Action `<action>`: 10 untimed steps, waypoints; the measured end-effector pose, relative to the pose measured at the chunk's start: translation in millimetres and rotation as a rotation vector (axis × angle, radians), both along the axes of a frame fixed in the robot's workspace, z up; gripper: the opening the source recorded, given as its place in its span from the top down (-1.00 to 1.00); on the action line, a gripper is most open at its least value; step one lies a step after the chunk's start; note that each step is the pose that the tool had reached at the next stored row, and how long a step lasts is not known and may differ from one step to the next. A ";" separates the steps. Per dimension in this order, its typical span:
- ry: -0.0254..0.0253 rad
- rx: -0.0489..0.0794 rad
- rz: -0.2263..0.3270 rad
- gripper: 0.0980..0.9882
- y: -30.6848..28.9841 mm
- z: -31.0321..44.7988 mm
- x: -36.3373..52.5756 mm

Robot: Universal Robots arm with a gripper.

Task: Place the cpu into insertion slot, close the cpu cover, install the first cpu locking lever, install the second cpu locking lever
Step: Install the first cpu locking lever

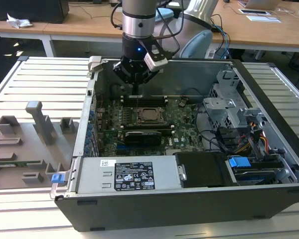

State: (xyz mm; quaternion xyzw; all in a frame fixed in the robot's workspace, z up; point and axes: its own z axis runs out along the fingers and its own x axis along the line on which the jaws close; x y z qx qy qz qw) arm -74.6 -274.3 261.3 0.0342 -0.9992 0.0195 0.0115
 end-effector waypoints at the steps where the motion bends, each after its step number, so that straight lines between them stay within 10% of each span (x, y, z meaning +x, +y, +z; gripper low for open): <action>1: 0.0001 0.000 0.000 0.98 0.0 0.0 2.2; 10: 0.0017 0.000 0.000 0.98 0.0 -1.3 21.3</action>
